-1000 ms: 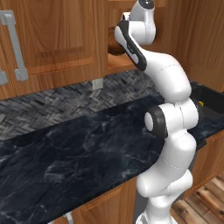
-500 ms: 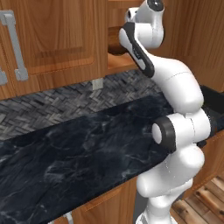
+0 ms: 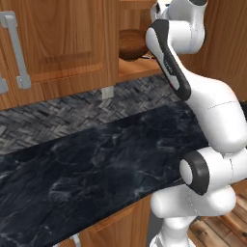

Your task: Pick the mug and place it in the sink. Pick the bowl and place it in the open cabinet and then close the cabinet.

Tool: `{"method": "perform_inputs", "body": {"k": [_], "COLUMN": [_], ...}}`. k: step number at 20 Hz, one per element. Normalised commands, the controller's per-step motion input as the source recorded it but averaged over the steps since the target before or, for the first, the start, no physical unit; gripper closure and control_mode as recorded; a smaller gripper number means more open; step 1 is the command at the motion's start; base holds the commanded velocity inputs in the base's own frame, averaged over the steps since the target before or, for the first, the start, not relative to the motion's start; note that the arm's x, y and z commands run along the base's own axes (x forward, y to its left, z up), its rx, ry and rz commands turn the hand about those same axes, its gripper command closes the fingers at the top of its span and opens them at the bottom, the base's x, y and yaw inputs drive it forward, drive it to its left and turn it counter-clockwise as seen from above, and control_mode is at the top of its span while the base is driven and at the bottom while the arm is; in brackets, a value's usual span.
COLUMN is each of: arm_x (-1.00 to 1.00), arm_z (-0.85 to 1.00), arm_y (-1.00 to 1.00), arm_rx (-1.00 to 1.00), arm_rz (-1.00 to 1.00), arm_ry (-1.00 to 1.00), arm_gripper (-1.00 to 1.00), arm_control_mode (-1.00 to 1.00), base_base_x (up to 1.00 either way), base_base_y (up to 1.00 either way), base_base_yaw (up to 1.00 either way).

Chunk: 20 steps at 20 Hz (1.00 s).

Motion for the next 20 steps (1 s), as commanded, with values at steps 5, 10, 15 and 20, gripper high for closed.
{"method": "perform_inputs", "body": {"k": [5,10,15,20], "arm_x": [-1.00,-1.00,-1.00,-1.00], "arm_z": [0.52,0.00,0.00,0.00], "arm_y": [-0.12,-0.20,-0.21,-0.44], "arm_rx": [0.10,0.22,0.16,0.20], "arm_rz": [0.01,0.04,0.01,0.01], "arm_ry": [-0.01,-0.02,-0.14,-0.33], "arm_gripper": [-1.00,-1.00,-1.00,-1.00], "arm_control_mode": [-1.00,-1.00,-1.00,-1.00], "base_base_x": [0.00,0.00,0.00,0.00], "base_base_y": [0.00,0.00,0.00,0.00], "base_base_yaw": [0.00,0.00,0.00,0.00]}}
